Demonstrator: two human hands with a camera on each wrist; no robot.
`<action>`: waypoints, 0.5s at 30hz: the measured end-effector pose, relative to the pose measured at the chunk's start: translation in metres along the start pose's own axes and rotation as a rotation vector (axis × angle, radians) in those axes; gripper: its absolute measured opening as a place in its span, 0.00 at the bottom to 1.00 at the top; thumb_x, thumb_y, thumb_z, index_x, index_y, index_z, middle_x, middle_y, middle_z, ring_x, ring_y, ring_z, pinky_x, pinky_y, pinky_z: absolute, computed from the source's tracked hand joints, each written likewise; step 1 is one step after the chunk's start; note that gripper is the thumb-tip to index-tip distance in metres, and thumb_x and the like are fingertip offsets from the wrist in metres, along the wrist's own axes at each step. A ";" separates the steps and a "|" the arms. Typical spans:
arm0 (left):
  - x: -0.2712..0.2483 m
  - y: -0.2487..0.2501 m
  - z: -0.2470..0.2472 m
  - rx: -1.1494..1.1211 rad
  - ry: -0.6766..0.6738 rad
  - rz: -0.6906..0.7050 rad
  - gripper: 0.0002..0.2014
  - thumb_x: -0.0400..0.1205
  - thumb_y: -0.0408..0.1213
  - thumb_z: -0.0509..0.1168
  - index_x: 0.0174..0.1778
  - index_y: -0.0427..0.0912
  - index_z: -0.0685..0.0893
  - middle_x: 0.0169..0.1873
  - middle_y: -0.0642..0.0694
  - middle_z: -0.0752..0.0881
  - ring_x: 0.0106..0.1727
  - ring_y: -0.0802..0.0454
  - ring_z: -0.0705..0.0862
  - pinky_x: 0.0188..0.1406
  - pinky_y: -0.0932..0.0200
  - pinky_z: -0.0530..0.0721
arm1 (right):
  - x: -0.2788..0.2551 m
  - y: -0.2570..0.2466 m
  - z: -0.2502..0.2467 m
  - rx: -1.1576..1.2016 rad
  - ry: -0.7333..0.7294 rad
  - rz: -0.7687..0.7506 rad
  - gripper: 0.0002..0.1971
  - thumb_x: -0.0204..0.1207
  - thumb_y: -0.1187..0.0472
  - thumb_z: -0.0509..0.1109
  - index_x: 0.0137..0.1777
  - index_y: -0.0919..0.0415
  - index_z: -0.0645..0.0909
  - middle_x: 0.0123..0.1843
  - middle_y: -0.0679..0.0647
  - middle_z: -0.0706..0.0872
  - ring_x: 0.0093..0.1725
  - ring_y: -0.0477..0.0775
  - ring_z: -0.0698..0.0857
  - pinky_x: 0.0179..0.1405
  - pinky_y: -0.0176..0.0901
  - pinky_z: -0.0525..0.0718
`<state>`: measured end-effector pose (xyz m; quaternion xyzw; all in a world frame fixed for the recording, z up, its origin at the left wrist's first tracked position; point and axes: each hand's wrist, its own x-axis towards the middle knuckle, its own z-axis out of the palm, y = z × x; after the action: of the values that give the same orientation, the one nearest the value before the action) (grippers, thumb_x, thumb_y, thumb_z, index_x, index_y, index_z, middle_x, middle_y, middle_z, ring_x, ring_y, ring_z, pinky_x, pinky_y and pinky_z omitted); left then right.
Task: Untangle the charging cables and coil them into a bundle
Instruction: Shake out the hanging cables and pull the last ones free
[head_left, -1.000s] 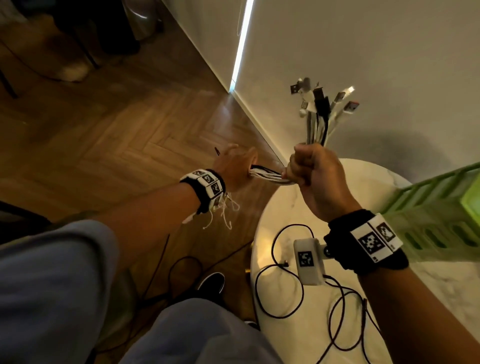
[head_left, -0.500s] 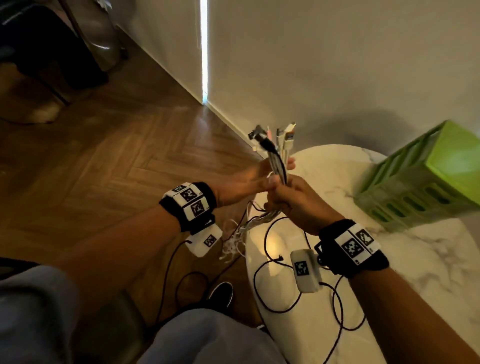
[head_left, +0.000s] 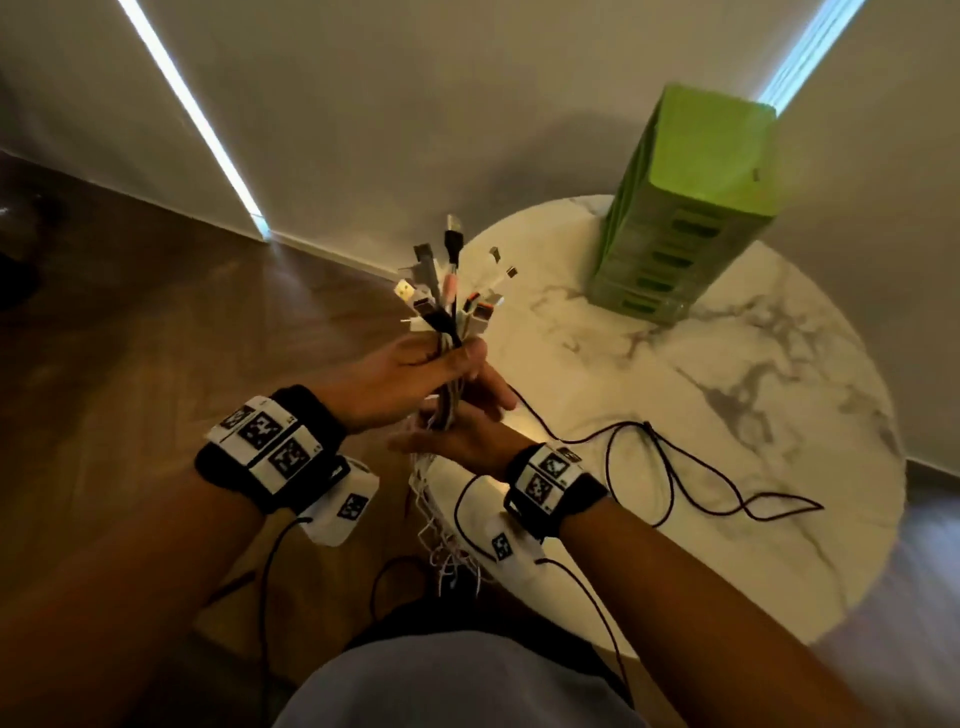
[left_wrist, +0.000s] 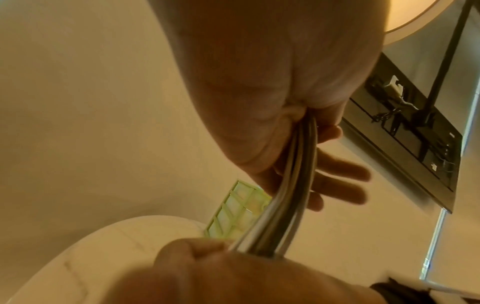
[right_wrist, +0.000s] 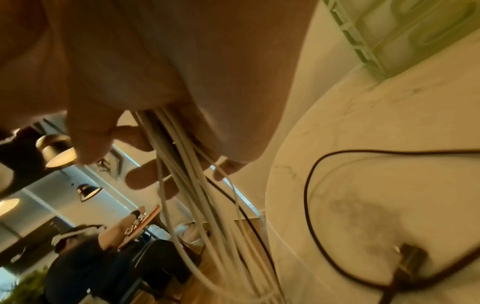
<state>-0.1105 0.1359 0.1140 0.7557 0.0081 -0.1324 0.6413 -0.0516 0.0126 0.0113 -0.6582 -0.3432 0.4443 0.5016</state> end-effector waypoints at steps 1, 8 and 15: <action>0.001 -0.001 -0.001 -0.027 0.030 -0.001 0.21 0.89 0.51 0.54 0.42 0.49 0.90 0.44 0.45 0.92 0.51 0.43 0.90 0.63 0.39 0.85 | 0.005 0.000 0.001 -0.074 0.054 -0.012 0.09 0.81 0.57 0.75 0.55 0.57 0.79 0.46 0.51 0.87 0.46 0.51 0.87 0.49 0.48 0.87; 0.032 -0.013 0.003 -0.333 0.269 0.041 0.15 0.91 0.48 0.54 0.48 0.41 0.75 0.28 0.49 0.62 0.27 0.56 0.64 0.30 0.64 0.74 | 0.025 0.017 -0.020 -0.571 0.179 -0.112 0.17 0.78 0.45 0.75 0.56 0.56 0.79 0.50 0.56 0.85 0.47 0.60 0.85 0.48 0.61 0.86; 0.070 -0.018 0.029 -0.375 0.234 0.015 0.13 0.93 0.42 0.53 0.48 0.43 0.79 0.27 0.53 0.63 0.27 0.56 0.63 0.36 0.58 0.72 | -0.072 0.063 -0.100 -0.271 0.417 0.194 0.29 0.73 0.51 0.82 0.71 0.58 0.77 0.70 0.55 0.76 0.66 0.54 0.81 0.64 0.47 0.83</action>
<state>-0.0514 0.0996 0.0772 0.6333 0.1014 -0.0351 0.7664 0.0147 -0.1041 -0.0222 -0.8264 -0.2243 0.2951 0.4238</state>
